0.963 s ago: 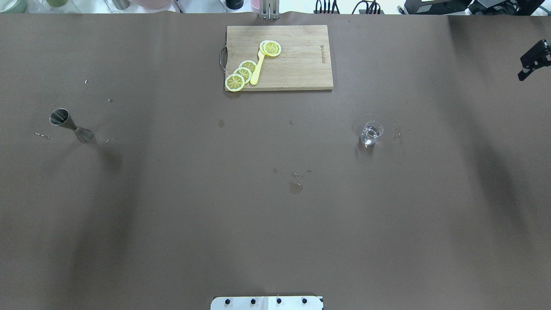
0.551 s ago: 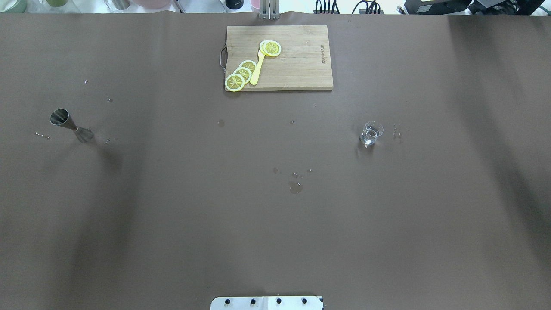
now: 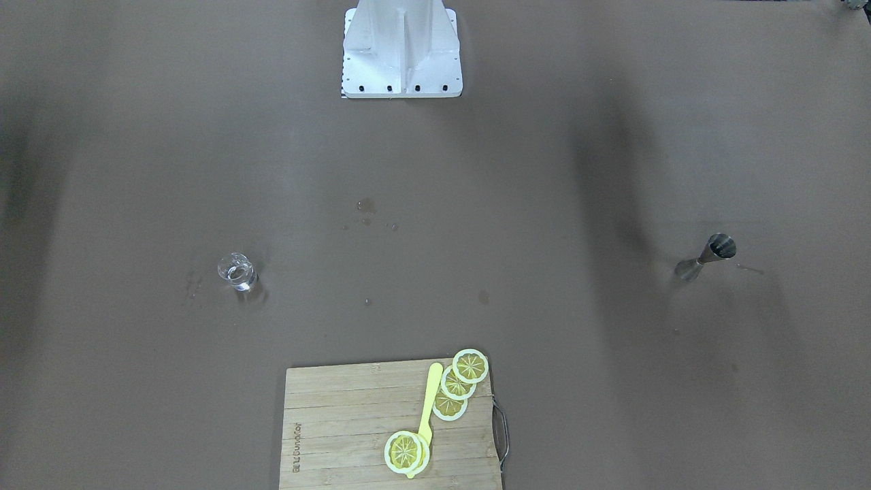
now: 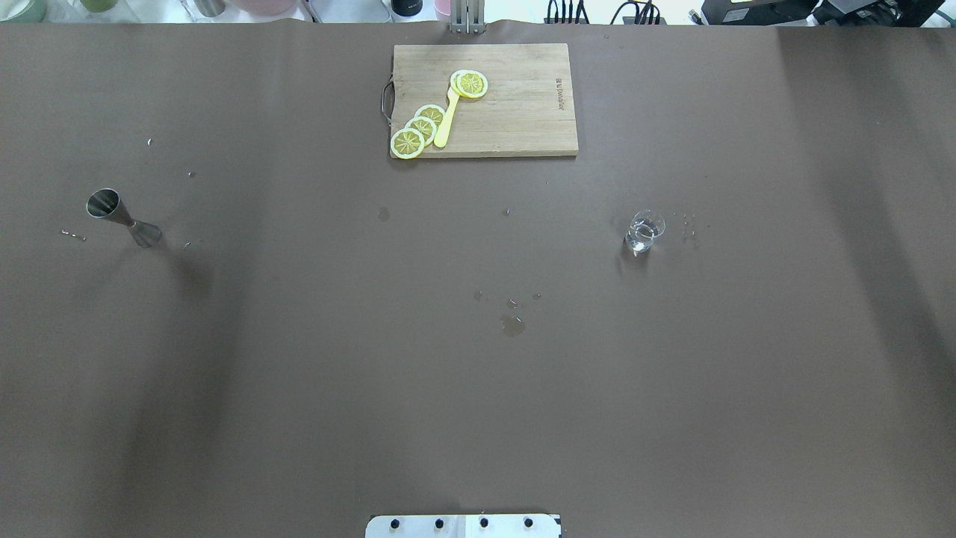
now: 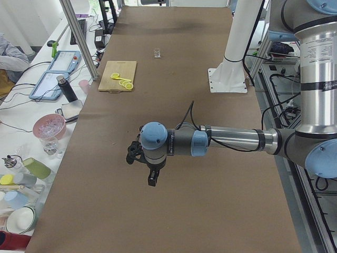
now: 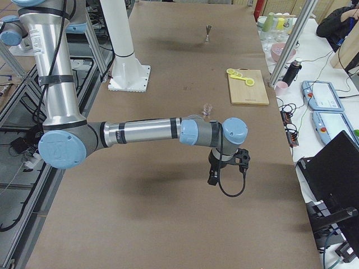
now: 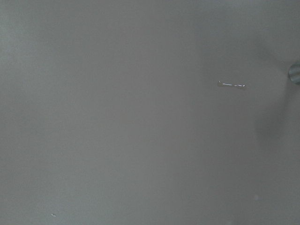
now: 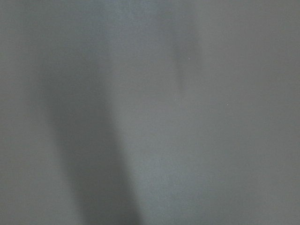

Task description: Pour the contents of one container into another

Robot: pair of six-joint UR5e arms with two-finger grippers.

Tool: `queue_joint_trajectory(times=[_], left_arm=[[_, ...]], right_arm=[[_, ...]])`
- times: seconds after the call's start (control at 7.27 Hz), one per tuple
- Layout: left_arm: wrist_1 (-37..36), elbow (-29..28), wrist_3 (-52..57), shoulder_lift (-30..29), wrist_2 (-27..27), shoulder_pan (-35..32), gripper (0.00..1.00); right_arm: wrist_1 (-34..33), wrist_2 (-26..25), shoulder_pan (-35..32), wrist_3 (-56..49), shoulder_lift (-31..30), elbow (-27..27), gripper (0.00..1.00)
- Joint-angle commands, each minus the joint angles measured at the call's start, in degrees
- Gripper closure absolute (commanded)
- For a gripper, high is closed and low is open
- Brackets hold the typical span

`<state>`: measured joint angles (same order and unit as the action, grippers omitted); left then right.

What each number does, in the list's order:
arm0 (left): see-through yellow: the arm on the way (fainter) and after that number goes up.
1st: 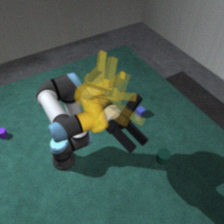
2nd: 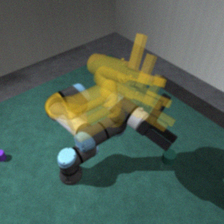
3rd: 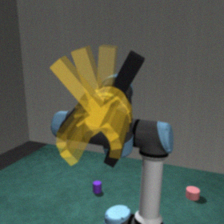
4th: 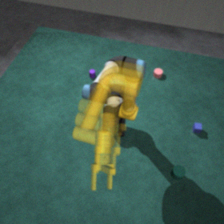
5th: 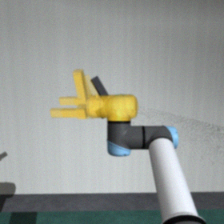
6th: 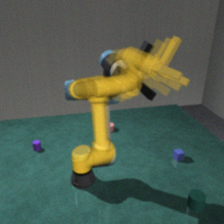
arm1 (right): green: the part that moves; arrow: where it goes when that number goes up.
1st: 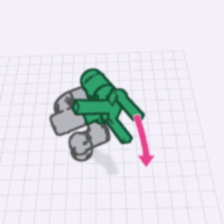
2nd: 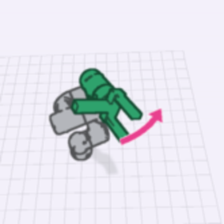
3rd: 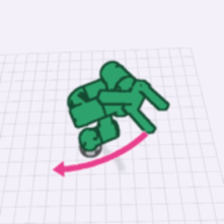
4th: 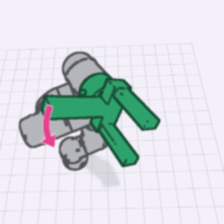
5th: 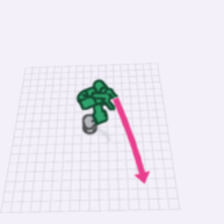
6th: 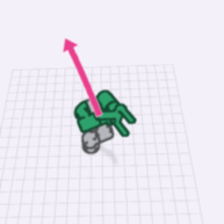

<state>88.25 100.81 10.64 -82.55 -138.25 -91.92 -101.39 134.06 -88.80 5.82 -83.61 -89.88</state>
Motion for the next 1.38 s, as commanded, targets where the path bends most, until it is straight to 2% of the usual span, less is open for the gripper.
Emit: queue_joint_trajectory(times=[0.0,0.14,0.28,0.41,1.24], left_arm=[[0.00,-0.09,0.00,0.02,0.00,0.07,0.01],[0.00,0.43,0.09,0.02,0.00,-0.01,0.01],[0.00,0.70,0.09,0.02,0.00,-0.01,0.01],[-0.09,1.05,0.00,0.45,-0.09,-0.01,0.01],[0.00,1.32,0.09,0.46,0.00,0.08,0.01]], right_arm=[[1.54,-0.11,-3.38,-1.50,-1.73,-1.43,0.00],[0.67,-0.55,-3.48,-1.43,-1.99,-4.05,0.00],[0.67,-2.38,-3.57,-0.99,-4.78,-7.90,0.00],[1.10,-3.44,-3.49,-0.99,-5.85,-9.25,0.00],[1.37,-3.28,-3.49,-1.25,-6.22,-8.56,0.00]])
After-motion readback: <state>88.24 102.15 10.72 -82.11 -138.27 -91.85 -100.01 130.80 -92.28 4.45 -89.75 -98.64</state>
